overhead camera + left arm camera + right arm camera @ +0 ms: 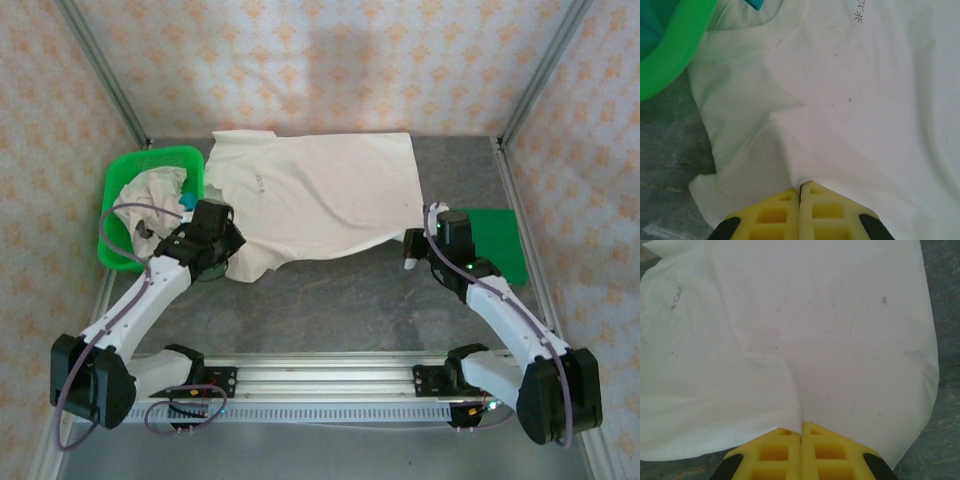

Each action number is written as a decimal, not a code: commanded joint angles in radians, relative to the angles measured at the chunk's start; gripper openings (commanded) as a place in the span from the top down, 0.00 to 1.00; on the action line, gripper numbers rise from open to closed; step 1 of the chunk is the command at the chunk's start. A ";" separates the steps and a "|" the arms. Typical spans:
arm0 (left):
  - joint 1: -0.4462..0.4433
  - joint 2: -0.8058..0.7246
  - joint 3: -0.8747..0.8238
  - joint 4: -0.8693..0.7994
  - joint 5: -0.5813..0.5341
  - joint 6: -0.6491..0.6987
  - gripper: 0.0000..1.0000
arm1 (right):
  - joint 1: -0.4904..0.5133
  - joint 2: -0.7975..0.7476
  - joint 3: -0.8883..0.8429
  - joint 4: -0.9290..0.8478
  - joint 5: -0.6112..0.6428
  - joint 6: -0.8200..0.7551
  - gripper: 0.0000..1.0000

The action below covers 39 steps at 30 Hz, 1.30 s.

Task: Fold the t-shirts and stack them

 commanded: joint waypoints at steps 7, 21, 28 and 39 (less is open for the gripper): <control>-0.007 -0.107 -0.019 -0.224 0.046 -0.065 0.96 | -0.003 -0.130 -0.001 -0.200 0.030 -0.007 1.00; -0.007 -0.034 0.118 -0.181 -0.019 0.103 0.00 | -0.003 -0.012 0.106 -0.039 0.076 -0.011 0.31; -0.006 0.316 0.267 0.055 -0.103 0.178 0.00 | -0.004 0.508 0.384 0.007 0.112 0.036 0.45; 0.041 0.683 0.484 0.069 -0.065 0.169 0.00 | -0.008 1.074 0.865 -0.078 0.077 0.105 0.58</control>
